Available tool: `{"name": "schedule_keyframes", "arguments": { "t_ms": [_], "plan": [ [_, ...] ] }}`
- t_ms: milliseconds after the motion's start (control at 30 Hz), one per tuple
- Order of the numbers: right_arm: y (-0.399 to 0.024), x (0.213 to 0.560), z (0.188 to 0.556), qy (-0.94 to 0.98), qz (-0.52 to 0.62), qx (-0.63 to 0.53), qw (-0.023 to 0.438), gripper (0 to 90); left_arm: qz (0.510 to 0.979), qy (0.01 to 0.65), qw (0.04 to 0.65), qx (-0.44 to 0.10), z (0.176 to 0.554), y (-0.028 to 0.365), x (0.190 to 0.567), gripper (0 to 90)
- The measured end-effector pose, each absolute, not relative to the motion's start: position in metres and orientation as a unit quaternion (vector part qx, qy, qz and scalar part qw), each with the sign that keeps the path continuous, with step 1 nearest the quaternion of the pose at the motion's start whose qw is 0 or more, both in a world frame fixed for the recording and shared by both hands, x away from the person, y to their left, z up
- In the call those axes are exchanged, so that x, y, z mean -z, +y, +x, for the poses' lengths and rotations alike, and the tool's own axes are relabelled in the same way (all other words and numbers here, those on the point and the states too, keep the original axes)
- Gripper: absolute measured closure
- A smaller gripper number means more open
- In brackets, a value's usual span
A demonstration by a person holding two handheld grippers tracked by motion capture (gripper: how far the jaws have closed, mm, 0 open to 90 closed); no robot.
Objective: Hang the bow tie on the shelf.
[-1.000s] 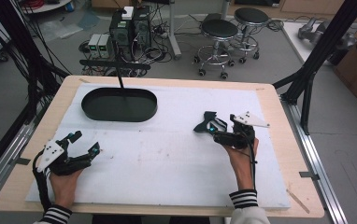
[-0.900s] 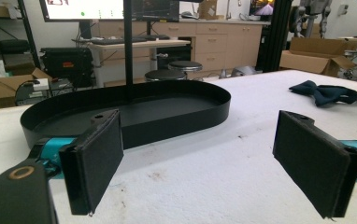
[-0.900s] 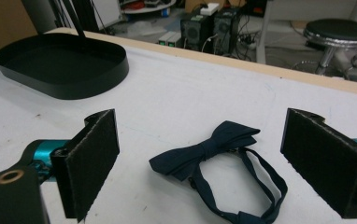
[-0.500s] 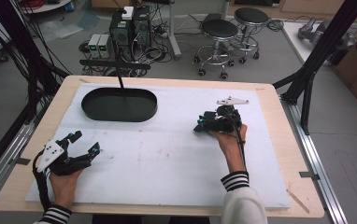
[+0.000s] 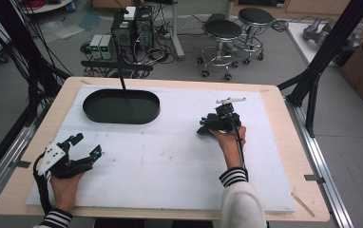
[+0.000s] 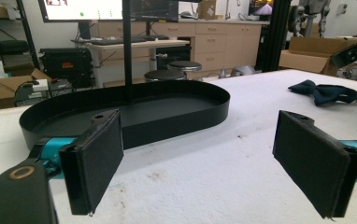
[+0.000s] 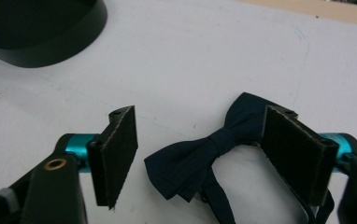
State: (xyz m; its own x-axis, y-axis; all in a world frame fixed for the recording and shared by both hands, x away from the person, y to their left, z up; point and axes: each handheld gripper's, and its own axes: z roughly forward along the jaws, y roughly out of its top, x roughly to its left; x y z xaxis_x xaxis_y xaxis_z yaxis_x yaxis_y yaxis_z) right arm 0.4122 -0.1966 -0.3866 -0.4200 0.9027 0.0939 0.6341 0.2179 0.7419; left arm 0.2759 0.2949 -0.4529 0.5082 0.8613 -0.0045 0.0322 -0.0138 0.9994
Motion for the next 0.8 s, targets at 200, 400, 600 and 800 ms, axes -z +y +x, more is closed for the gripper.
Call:
{"name": "schedule_keyframes", "arguments": {
  "t_ms": [200, 400, 600, 800],
  "plan": [
    [-0.193, 0.392, 0.422, 0.754, 0.529, -0.351, 0.167, 33.0, 0.624, 0.358, 0.604, -0.342, 0.276, 0.295, 0.453, 16.6],
    [-0.189, 0.397, 0.43, 0.751, 0.546, -0.338, 0.156, 37.5, 0.624, 0.357, 0.605, -0.342, 0.276, 0.295, 0.453, 16.6],
    [-0.189, 0.402, 0.434, 0.752, 0.561, -0.315, 0.147, 40.1, 0.625, 0.355, 0.605, -0.342, 0.276, 0.295, 0.453, 16.6],
    [-0.186, 0.409, 0.438, 0.741, 0.58, -0.311, 0.136, 45.0, 0.626, 0.354, 0.605, -0.343, 0.276, 0.294, 0.453, 16.6]
  ]
}}
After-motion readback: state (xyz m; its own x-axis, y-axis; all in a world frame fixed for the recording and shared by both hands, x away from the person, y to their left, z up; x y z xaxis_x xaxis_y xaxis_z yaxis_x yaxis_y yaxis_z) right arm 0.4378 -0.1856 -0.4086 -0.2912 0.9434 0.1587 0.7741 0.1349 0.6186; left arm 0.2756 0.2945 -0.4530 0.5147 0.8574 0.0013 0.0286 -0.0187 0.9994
